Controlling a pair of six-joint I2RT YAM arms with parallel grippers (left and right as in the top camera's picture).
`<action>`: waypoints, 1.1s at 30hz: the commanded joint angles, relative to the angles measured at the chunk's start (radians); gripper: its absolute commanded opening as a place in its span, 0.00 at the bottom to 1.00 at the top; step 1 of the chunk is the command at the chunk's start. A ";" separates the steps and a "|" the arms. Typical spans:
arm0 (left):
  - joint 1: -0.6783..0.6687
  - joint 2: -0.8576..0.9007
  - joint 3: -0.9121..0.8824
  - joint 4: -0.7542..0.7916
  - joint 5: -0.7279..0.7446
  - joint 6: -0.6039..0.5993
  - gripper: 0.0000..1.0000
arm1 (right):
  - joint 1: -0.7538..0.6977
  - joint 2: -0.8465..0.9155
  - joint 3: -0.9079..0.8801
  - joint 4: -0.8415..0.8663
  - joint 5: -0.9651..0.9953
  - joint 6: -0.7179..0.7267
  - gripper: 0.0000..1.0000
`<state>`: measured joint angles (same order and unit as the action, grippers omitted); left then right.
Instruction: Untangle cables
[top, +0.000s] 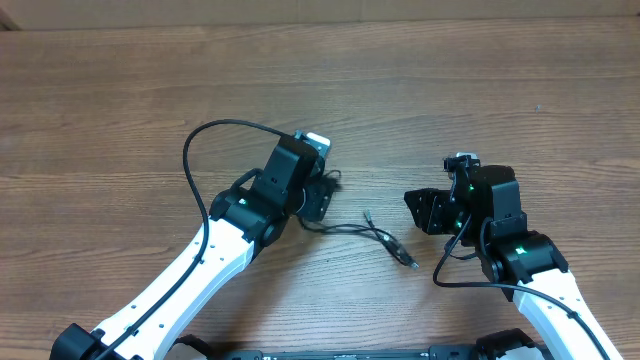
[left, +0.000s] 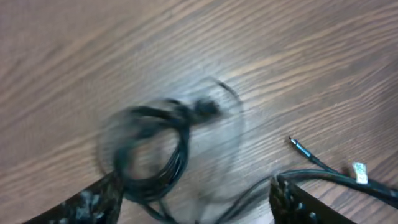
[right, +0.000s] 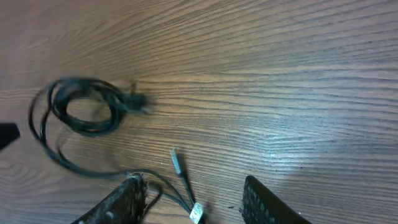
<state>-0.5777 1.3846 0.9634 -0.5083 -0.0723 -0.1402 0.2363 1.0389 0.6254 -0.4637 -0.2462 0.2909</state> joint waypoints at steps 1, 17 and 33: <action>0.004 -0.023 0.021 -0.011 -0.017 -0.024 0.76 | -0.001 -0.002 -0.003 0.003 0.010 -0.011 0.48; 0.114 0.001 0.021 -0.016 -0.060 -0.150 0.72 | -0.001 -0.002 -0.003 -0.002 0.011 -0.012 0.49; 0.139 0.001 0.021 0.034 0.197 -0.031 0.49 | -0.001 -0.002 -0.003 -0.002 0.021 -0.011 0.49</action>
<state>-0.4377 1.3849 0.9634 -0.4820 0.0559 -0.2287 0.2363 1.0389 0.6254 -0.4648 -0.2333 0.2874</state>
